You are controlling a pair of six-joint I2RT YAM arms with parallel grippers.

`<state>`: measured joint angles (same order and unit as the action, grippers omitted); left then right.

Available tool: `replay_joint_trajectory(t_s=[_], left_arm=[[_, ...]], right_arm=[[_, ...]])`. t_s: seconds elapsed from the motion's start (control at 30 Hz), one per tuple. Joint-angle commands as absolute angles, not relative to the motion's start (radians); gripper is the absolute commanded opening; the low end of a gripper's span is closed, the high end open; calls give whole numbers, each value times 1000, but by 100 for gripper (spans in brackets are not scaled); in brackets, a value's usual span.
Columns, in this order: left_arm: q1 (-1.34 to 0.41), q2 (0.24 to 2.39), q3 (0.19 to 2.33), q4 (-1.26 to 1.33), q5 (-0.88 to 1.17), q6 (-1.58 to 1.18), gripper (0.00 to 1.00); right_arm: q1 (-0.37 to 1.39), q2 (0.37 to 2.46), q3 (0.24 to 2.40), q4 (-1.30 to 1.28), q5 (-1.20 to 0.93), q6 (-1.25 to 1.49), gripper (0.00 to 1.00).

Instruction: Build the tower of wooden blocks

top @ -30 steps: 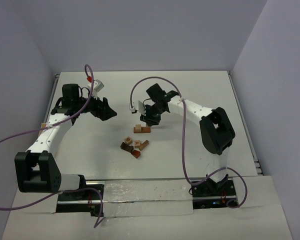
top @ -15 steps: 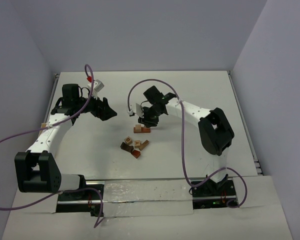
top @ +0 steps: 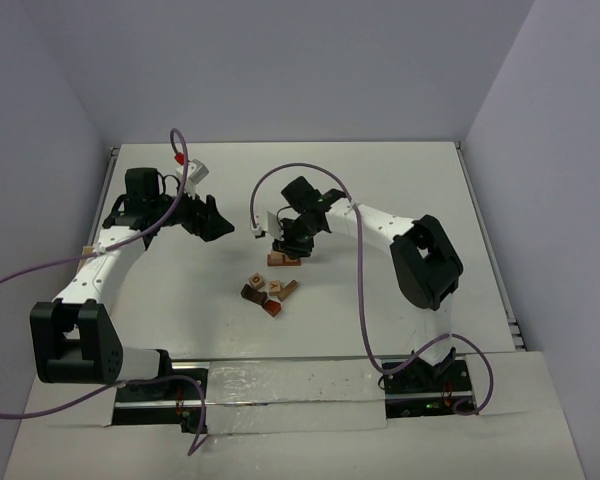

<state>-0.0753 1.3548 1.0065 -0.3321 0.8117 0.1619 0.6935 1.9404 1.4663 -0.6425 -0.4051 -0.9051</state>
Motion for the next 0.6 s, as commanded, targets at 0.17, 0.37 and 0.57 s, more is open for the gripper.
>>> replay_joint_trajectory(t_s=[0.17,0.37,0.57], left_arm=[[-69,1361,1052,-308,843,161,99],[-69,1361,1052,-311,844,163,99],[-69,1362,1051,-309,846,162,99]], right_arm=[[712,1979,1519,-620,-399,-880,19],[712,1992,1532,-618,-399,-872,19],[712,1999,1540,-619,-399,-867,20]])
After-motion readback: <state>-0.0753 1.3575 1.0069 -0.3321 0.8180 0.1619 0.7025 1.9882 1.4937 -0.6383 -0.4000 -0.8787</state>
